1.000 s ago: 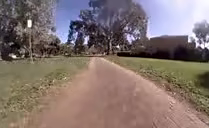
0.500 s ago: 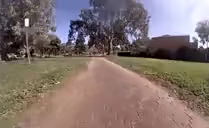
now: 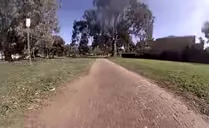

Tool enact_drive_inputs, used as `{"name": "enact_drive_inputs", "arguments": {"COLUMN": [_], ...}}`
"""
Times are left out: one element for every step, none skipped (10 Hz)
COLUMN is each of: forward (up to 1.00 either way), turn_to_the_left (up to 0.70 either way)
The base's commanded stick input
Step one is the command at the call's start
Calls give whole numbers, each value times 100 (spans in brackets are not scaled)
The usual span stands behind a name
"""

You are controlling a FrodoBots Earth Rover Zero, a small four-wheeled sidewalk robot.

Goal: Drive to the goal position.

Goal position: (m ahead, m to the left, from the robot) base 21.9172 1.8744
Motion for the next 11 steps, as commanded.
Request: {"name": "enact_drive_inputs", "arguments": {"forward": [70, 70, 70, 70, 70, 70, 70, 70, 70, 70, 70], "turn_to_the_left": [0, 0, 0, 0, 0, 0, 0, 0, 0, 0, 2]}}
